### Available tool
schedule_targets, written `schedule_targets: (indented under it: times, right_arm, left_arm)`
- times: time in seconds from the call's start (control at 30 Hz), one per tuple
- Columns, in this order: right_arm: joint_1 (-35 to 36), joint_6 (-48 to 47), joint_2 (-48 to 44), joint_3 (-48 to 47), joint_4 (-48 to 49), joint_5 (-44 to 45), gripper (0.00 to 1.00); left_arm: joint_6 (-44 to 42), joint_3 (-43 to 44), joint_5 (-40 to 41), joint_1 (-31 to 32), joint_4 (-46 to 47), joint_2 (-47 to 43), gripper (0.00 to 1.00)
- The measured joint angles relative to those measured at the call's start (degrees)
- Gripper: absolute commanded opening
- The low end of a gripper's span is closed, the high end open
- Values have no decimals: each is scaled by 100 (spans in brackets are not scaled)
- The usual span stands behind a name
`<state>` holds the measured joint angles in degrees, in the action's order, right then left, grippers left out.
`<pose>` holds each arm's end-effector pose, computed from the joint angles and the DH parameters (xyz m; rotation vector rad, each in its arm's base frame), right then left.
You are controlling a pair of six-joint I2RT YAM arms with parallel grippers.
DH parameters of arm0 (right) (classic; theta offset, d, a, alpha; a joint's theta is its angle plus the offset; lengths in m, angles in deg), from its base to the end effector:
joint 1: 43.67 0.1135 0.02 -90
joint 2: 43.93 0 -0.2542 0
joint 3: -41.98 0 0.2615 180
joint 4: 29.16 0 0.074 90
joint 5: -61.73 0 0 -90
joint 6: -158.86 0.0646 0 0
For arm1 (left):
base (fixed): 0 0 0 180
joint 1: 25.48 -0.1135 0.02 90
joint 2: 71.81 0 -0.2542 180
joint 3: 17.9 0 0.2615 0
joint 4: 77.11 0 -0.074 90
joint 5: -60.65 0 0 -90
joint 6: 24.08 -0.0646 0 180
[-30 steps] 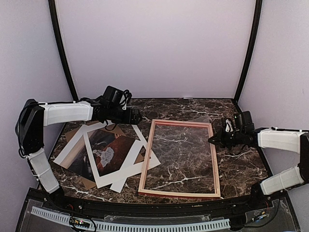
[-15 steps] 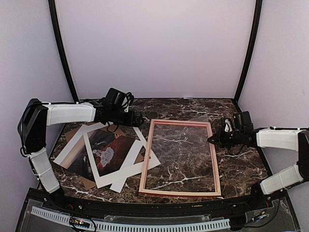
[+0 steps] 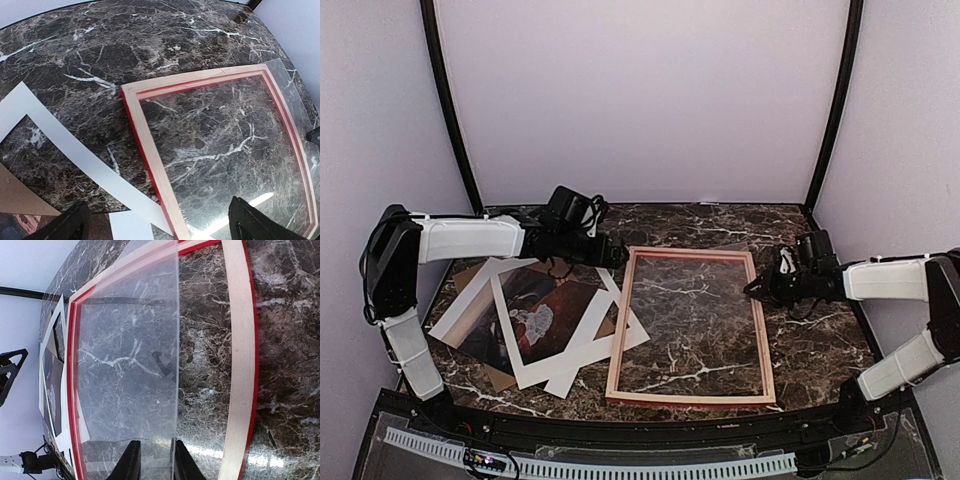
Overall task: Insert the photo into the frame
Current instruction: Place the glass panel at the frame body.
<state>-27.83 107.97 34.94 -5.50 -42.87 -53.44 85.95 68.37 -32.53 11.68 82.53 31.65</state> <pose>0.2692 0.1049 0.1329 0.2751 2.4667 0.9607 0.3475 -0.2679 0.1990 0.3727 2.2640 -0.5968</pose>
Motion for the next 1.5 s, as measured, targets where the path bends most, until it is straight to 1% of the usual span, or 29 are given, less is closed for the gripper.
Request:
schedule_targets:
  times: [0.3,0.63,0.83,1.13,1.3,1.4,1.5]
  right_arm:
    - [81,-109,269,-304,-205,199,39]
    - [210,-280,527,-643,-603,549,53]
    - [262,-413,538,-839,-905,833,57]
    - [267,-619,479,-1043,-1366,1233,62]
    - [267,-756,468,-1099,-1547,1453,62]
    - [264,-809,470,-1099,-1602,1495,59]
    - [247,-892,490,-1099,-1600,1497,52]
  left_arm:
    - [81,-138,-188,540,361,50,99]
    - [55,-140,-566,1075,599,442,99]
    - [-22,-103,-752,1270,621,776,99]
    - [-103,-50,-774,1335,612,942,99]
    - [-136,11,-745,1338,588,970,99]
    - [-144,13,-715,1342,564,970,99]
    - [-168,13,-610,1349,560,968,99]
